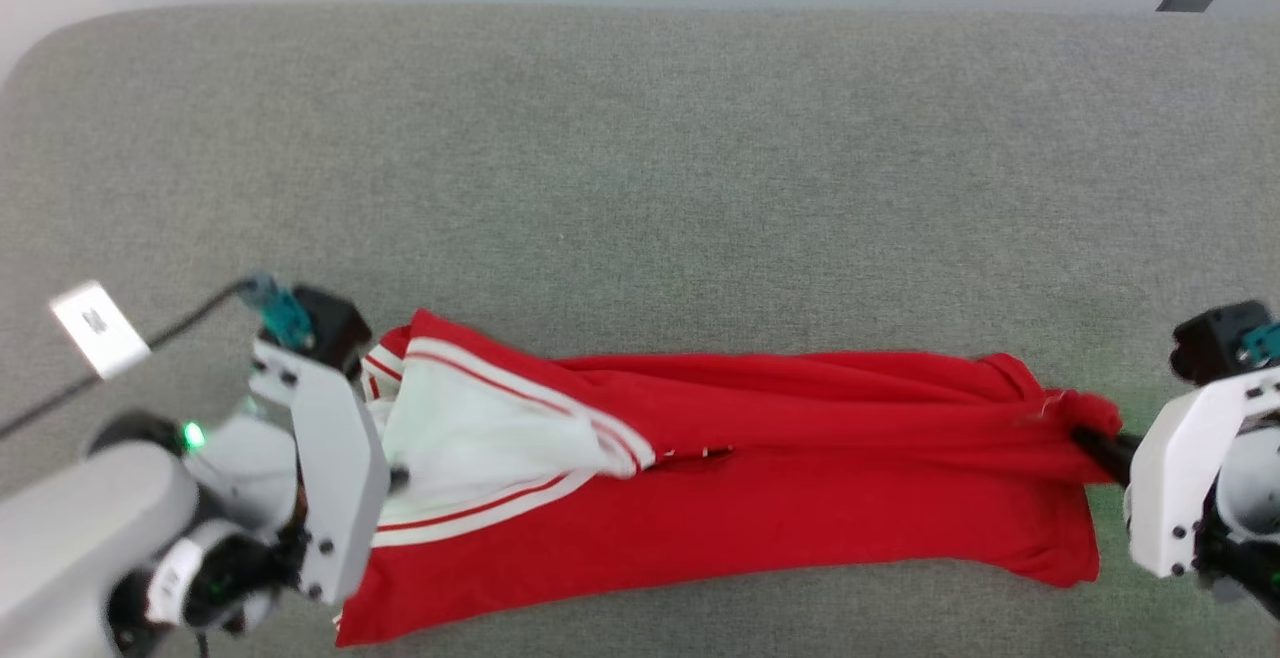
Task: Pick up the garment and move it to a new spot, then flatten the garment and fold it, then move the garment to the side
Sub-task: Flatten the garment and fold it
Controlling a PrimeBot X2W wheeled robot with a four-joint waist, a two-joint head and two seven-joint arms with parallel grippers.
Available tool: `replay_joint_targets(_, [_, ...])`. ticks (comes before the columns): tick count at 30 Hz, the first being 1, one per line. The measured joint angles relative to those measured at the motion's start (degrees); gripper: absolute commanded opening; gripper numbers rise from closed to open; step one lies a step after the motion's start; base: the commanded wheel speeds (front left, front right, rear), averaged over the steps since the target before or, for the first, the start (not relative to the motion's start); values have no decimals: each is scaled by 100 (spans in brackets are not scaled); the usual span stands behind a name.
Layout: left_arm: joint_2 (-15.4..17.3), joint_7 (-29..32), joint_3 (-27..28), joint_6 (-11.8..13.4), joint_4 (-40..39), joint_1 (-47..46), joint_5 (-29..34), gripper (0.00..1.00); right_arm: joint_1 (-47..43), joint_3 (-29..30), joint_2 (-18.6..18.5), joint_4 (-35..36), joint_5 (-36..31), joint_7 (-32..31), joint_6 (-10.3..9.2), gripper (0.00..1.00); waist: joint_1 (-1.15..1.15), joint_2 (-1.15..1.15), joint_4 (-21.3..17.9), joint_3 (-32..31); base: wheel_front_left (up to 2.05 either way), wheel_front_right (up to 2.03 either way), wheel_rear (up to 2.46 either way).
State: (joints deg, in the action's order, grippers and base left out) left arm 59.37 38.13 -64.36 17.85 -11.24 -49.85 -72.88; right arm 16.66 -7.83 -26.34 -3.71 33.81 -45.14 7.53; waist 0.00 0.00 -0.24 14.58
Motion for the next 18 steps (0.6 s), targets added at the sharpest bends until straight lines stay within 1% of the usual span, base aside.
replay_joint_targets(3, [-100,-74,-102,4,156,288,-177,0,-97,-52,85,-182,12,27,0,0,0,0,-12,-7,0,0,0])
replay_joint_targets(5, [-224,-104,-143,-53,343,388,-266,0,-97,-123,112,-290,54,68,0,0,0,0,-17,-15,0,0,0])
replay_joint_targets(11, [-582,-186,-258,-343,1034,588,-403,0,50,-359,134,-605,149,178,0,0,0,0,-37,-49,0,0,0])
replay_joint_targets(12, [-609,-185,-257,-378,1156,591,-452,0,77,-391,127,-622,151,180,0,7,0,0,-37,-57,0,0,0])
replay_joint_targets(13, [-616,-197,-256,-401,1238,596,-459,0,102,-420,120,-637,160,178,0,18,0,0,-37,-67,0,0,0])
replay_joint_targets(14, [-625,-275,-233,-436,1311,602,-458,14,126,-452,110,-637,193,171,0,40,0,0,-37,-81,0,0,0])
replay_joint_targets(15, [-638,-313,-199,-466,1361,604,-474,20,142,-487,104,-620,240,170,0,73,0,0,-36,-97,0,0,0])
replay_joint_targets(16, [-643,-345,-187,-501,1391,604,-472,39,152,-501,100,-601,298,164,0,100,0,0,-34,-114,0,0,0])
replay_joint_targets(18, [-641,-454,-162,-527,1401,609,-459,100,156,-520,63,-545,421,64,0,100,0,0,-26,-158,0,0,0])
